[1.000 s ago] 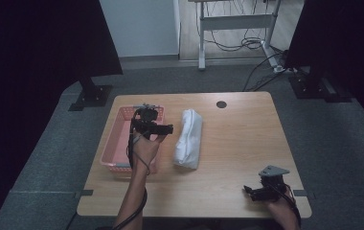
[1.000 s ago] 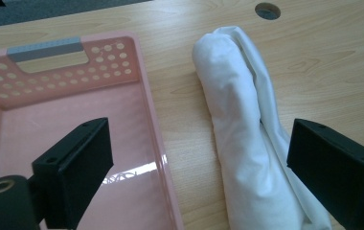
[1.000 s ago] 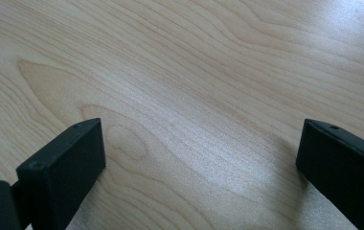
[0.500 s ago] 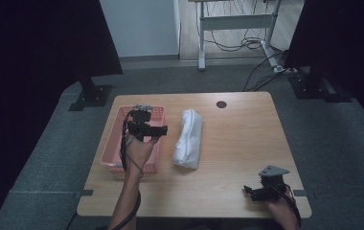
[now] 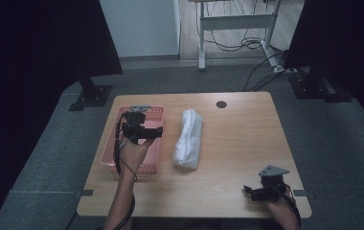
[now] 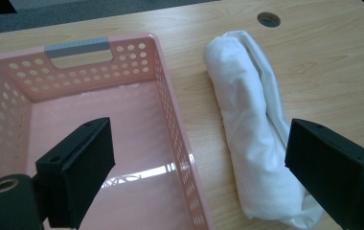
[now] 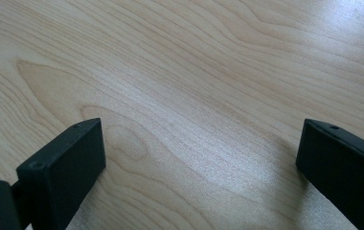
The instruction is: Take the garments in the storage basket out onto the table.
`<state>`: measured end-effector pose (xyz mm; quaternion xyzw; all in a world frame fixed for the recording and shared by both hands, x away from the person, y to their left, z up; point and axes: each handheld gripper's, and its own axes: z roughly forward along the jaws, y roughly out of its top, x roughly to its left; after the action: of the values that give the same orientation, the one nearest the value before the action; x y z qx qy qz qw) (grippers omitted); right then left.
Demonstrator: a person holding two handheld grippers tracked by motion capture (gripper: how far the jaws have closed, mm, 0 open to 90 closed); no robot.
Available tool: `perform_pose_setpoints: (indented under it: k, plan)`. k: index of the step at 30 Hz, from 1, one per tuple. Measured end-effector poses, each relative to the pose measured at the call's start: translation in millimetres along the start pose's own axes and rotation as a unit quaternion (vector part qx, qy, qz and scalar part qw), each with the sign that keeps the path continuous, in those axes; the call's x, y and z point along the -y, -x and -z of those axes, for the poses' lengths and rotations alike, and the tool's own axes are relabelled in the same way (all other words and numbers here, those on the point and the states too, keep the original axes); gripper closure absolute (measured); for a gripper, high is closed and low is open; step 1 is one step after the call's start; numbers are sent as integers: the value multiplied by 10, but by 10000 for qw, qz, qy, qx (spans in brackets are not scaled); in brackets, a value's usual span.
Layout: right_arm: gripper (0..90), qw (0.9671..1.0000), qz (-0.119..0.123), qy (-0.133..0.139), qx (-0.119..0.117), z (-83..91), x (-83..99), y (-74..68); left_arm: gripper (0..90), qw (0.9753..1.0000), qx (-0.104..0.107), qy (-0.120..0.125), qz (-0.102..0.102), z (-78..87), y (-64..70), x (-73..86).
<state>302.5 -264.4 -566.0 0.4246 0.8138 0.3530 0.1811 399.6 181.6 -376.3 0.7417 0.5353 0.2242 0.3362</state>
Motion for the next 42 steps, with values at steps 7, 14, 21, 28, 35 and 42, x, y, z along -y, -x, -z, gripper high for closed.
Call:
perform_pose_setpoints:
  k: [7,14,21,28,35,42]
  plan:
    - [25,10000,-2,-1,2,0,0,0,95,10000,-53,42,-19,51,-52,55]
    - [25,10000,-8,0,7,0,0,-1,96,9998,-206,28,-38,115,-117,127]
    - [25,10000,-7,-3,5,0,-1,-1,97,9994,-345,-8,18,185,-204,213]
    - [25,10000,-15,3,10,-1,0,-2,97,9985,-545,-15,31,263,-276,301]
    - [25,10000,-19,5,13,-1,0,-2,97,9981,-608,-18,62,335,-338,396]
    - [25,10000,-28,2,17,-1,0,-4,97,9975,-707,-27,79,386,-388,485]
